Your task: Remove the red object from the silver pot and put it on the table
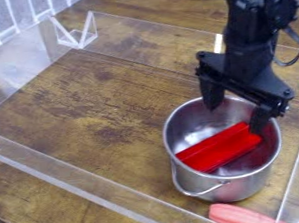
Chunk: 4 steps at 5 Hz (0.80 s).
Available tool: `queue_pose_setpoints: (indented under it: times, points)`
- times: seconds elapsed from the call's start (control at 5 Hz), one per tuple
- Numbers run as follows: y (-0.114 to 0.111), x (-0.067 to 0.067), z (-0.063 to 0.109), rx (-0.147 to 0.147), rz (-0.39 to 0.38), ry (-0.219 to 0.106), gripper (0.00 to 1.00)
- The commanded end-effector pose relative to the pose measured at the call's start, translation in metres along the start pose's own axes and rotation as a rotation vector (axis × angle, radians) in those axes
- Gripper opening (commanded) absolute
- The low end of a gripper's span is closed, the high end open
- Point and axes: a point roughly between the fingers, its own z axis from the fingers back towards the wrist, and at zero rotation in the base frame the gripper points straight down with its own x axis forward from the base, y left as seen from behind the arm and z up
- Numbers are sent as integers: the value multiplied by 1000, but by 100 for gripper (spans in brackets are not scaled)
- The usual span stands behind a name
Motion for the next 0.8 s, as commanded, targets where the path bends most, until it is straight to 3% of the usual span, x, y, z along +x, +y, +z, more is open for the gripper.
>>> queue_pose_setpoints:
  times: [0.0, 0.2, 0.6]
  points:
    - [11, 11, 21, 8, 72, -105, 100]
    - [5, 18, 34, 36, 150, -115, 100]
    - [-1, 18, 27, 37, 280, -83, 100]
